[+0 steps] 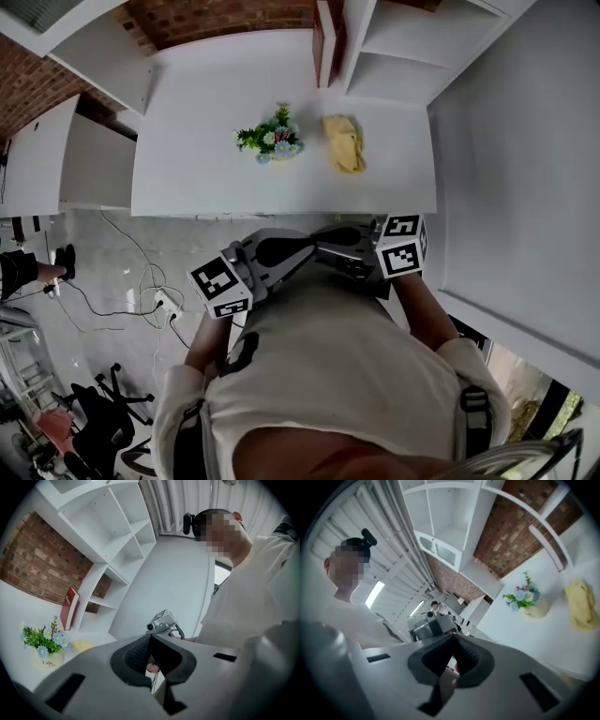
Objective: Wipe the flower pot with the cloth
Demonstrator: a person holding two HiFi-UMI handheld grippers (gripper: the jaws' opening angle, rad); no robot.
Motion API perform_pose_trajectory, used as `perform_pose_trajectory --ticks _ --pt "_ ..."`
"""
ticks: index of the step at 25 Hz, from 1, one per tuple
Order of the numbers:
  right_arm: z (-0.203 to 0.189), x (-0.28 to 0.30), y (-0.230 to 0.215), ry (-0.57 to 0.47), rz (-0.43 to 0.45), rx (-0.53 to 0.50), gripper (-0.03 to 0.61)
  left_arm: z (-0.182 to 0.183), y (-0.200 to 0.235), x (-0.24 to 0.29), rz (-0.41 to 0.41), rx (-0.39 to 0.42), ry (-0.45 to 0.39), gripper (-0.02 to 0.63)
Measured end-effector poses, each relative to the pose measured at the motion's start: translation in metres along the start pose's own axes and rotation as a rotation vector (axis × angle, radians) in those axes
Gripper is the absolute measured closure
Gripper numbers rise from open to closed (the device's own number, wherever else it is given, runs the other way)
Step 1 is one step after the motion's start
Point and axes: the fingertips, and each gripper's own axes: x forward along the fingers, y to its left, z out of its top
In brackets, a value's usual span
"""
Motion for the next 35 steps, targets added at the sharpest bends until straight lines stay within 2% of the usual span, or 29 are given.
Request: perform_pose_trajectory --ticks 4,13,14,15,16,18,21,26,35 --pt "0.027 -0.046 -0.055 -0.1 -0.143 0.033 0.571 0.001 0.02 0.03 0.079 -0.012 0.031 0.594" --pt "0.068 -0.116 -0.16 -0.152 -0.377 0.085 0.567 -0.004 0.051 0.071 0.214 -0.034 0.078 0.594" --pt "0.073 -0.119 -0.169 -0.143 -0.391 0.08 0.451 -0.004 0.054 0.071 0.231 -0.039 0.081 0.594" --pt "0.077 -0.121 -0.177 -0.13 -0.403 0.074 0.362 -0.004 0.057 0.071 0.247 -0.043 0.085 0.594" --pt "0.081 -0.122 -0.186 -0.12 -0.422 0.067 0.348 -0.003 0.059 0.071 0.26 -0.046 0.091 0.594" --pt "0.088 -0.125 -0.204 -0.112 -0.485 0.043 0.346 -0.003 0.063 0.068 0.28 -0.05 0.102 0.594" --pt "0.094 -0.128 -0.231 -0.088 -0.589 -0.001 0.304 -0.006 0.071 0.06 0.307 -0.047 0.115 0.594" --pt "0.096 -0.117 -0.264 -0.046 -0.684 -0.008 0.286 -0.007 0.09 0.032 0.339 -0.037 0.106 0.594" --pt "0.063 -0.104 -0.346 0.167 -0.979 0.033 0.278 -0.011 0.13 -0.035 0.398 -0.098 0.05 0.594"
